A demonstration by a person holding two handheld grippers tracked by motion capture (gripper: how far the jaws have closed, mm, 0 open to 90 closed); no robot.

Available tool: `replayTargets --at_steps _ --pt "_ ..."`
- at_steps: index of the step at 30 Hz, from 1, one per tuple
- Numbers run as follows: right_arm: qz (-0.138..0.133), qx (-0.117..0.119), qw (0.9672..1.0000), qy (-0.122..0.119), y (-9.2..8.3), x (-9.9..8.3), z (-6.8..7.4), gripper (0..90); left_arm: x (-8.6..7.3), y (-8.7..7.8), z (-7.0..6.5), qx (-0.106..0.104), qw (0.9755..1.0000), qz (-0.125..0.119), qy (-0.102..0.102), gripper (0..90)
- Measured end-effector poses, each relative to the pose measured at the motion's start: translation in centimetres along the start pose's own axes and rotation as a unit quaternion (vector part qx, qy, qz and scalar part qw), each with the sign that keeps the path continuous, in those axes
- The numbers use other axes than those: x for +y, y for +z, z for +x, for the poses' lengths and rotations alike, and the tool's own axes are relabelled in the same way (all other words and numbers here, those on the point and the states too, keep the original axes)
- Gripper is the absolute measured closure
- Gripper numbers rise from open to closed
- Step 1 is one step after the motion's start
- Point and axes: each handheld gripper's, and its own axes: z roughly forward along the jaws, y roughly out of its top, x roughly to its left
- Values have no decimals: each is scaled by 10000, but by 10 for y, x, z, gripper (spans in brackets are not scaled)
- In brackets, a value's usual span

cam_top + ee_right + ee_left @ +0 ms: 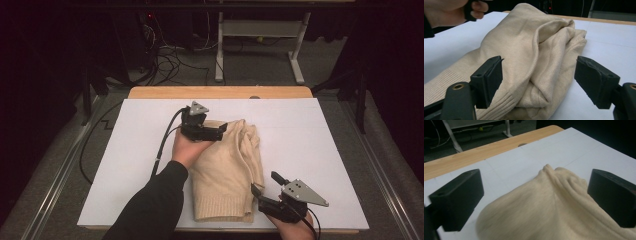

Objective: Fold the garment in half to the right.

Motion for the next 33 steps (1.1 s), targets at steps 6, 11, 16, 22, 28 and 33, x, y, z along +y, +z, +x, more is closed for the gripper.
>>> replayTargets --at_steps 6,11,16,22,28,33 --pt "31 -27 10000 -64 0 0 1 235 -21 -26 22 156 9999 -12 -55 0" --pt "36 -57 9999 -89 0 0 2 237 -42 -51 37 275 9996 -48 -42 0" --pt "39 -65 9999 -118 0 1 2 245 -65 -79 45 340 9993 -130 11 0" --pt "-90 40 9998 -186 0 16 2 325 -106 -112 47 460 9988 -109 99 0" --pt "27 465 9984 -318 21 42 4 725 -139 -120 53 500 9986 -49 -141 0" --pt "465 669 9941 -723 56 61 13 900 -145 -123 61 530 9983 -66 -252 0"
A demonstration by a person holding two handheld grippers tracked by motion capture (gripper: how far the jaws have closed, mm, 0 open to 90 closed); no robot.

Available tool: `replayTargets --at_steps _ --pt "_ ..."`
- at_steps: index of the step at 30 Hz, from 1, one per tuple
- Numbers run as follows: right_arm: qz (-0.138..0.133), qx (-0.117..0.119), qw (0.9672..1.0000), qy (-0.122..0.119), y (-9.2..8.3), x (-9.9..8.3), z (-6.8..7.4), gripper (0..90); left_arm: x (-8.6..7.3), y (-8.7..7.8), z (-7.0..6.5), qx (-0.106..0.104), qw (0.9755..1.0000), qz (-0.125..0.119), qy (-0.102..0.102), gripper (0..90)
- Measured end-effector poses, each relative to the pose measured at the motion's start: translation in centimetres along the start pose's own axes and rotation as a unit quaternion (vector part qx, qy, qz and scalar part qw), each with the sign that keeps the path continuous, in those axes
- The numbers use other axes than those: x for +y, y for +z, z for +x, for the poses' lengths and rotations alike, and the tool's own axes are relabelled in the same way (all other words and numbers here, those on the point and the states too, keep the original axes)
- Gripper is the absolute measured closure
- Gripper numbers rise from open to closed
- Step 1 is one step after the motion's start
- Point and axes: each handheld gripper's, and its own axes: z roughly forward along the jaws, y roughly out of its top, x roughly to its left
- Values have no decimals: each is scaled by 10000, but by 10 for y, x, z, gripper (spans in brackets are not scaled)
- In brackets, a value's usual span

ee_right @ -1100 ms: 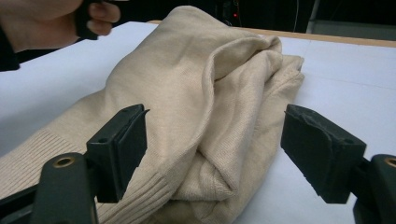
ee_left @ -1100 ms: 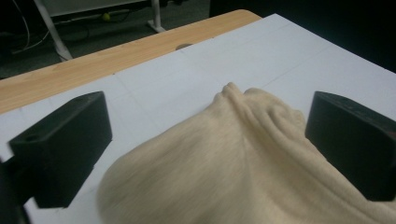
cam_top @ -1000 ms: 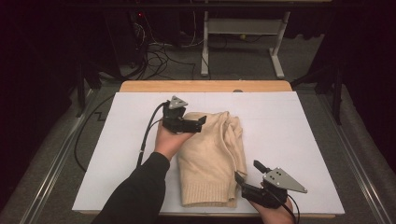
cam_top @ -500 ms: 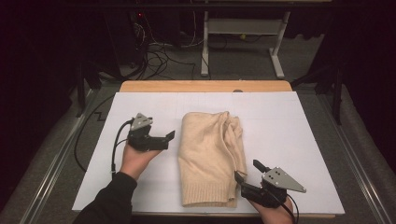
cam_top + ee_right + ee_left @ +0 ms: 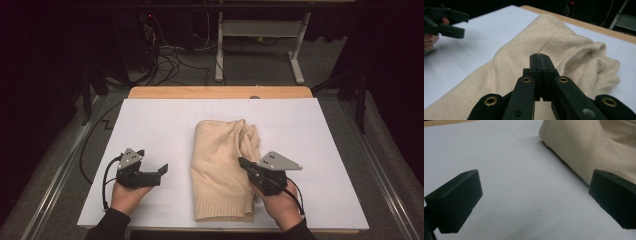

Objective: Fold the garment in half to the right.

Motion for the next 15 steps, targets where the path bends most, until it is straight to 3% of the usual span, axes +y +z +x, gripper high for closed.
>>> replayTargets --at_steps 5,8,11,15 --pt "547 -185 9980 -242 36 8 -3 900 -3 2 6 23 10000 16 -75 0" --pt "912 -416 9945 -297 55 3 -11 900 -4 2 8 -10 9999 13 -137 0" --pt "1068 -547 9927 -98 61 -4 -20 900 -5 2 9 -15 9999 0 -151 0" --pt "1173 -729 9904 94 56 -20 -36 900 -5 -1 10 -13 9998 -60 -170 0"
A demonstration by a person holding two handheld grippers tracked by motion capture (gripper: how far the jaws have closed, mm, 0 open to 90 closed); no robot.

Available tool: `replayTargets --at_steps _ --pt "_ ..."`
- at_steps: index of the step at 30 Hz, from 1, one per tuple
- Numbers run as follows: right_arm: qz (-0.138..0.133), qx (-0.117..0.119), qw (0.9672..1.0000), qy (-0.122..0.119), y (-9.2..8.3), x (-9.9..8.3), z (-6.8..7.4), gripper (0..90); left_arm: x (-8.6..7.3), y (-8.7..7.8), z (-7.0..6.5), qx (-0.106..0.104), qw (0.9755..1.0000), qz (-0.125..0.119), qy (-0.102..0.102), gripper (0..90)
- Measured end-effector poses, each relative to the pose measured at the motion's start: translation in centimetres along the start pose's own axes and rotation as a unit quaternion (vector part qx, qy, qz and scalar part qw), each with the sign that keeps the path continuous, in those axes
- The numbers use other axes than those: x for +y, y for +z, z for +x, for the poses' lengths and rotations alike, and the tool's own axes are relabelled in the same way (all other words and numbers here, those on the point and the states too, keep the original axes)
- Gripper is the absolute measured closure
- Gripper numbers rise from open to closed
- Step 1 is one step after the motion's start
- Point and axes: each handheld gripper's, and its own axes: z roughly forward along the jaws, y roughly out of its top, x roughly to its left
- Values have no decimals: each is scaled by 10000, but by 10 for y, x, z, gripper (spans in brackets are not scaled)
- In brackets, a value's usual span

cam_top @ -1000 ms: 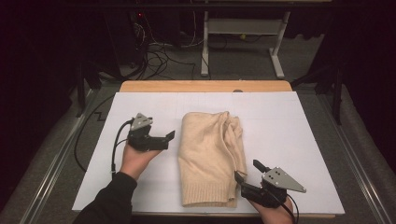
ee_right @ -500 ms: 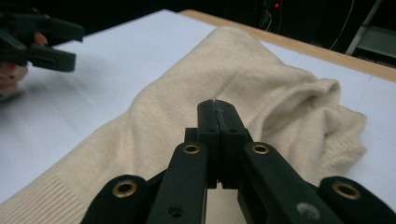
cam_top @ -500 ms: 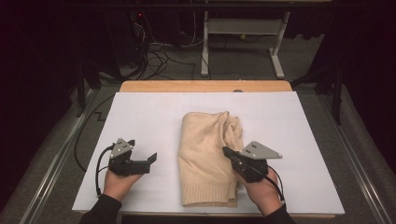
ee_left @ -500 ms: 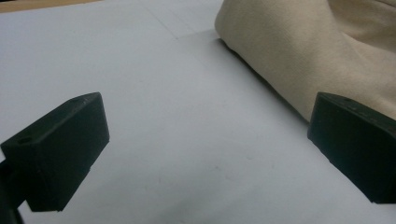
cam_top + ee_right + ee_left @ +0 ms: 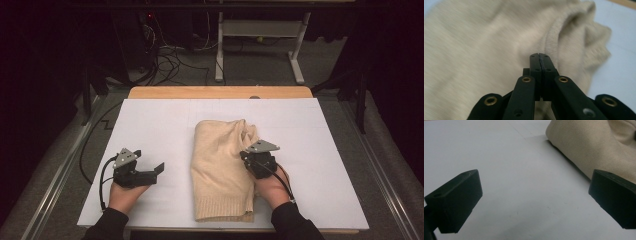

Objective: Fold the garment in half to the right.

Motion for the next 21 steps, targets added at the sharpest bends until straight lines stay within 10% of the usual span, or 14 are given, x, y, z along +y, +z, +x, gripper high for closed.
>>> replayTargets --at_steps 9,21 --pt "-478 -245 9973 492 -37 -42 -36 846 -3 -1 2 -6 10000 -7 -39 0" --pt "-1387 -376 9848 974 -90 -98 -68 232 -3 -6 4 -58 9998 -167 -43 0"
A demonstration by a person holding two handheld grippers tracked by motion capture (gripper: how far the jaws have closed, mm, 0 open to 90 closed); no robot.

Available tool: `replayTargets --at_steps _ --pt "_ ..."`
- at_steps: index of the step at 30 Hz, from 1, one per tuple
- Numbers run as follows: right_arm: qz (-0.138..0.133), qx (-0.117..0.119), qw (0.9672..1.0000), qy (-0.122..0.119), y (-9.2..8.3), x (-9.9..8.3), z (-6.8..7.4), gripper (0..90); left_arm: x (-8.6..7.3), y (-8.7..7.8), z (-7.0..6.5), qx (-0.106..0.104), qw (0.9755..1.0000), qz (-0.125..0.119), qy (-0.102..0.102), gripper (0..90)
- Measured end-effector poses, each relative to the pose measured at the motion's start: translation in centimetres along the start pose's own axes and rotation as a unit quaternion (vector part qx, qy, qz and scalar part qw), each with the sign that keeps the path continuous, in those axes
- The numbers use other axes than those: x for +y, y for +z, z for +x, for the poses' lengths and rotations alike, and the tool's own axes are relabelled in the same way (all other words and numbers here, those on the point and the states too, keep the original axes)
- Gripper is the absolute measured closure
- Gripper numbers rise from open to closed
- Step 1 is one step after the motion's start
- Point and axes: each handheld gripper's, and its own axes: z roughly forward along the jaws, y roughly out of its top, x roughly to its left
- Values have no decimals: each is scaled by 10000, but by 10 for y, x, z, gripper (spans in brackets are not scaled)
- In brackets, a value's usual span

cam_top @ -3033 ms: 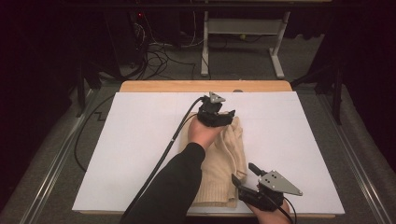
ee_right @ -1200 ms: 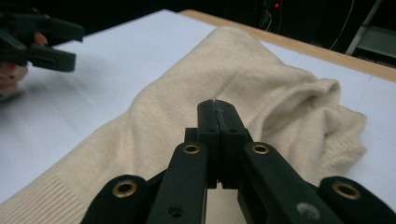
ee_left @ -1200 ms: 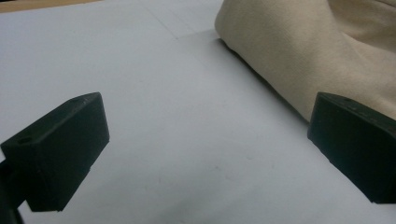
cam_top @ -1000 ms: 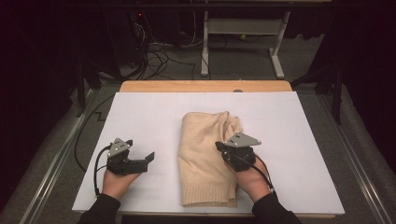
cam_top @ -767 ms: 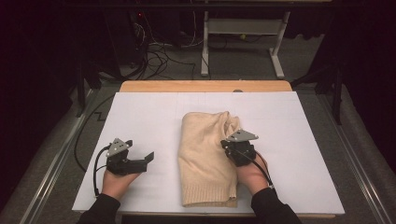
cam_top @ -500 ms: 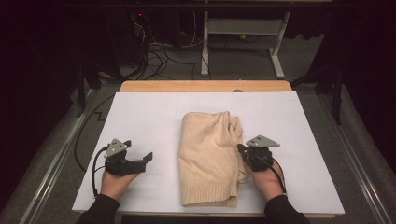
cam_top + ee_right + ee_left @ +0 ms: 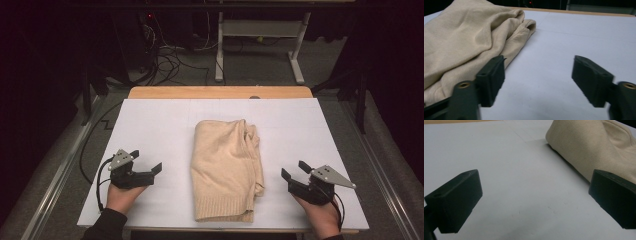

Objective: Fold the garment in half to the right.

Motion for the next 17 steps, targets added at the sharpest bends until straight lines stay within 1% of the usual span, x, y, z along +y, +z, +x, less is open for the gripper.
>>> replayTargets --at_steps 1,4,5,9,12,17 --pt "-32 -22 10000 18 -3 -2 -1 173 0 0 0 -2 10000 -7 4 0" --pt "-104 -84 9999 59 -8 -7 -3 47 -1 0 1 -13 10000 -8 20 0" --pt "-129 -127 9998 37 -9 -8 -3 1 -1 -1 0 -21 10000 -10 28 0" --pt "-250 -129 9996 -44 -13 -8 0 0 -2 -4 -1 -64 9999 -41 124 0" --pt "-259 -134 9996 -64 -12 -8 0 0 -2 -7 -1 -75 9999 -108 100 0" --pt "-239 -147 9995 -123 -10 -8 2 0 -2 -7 0 -72 9999 -117 100 0"
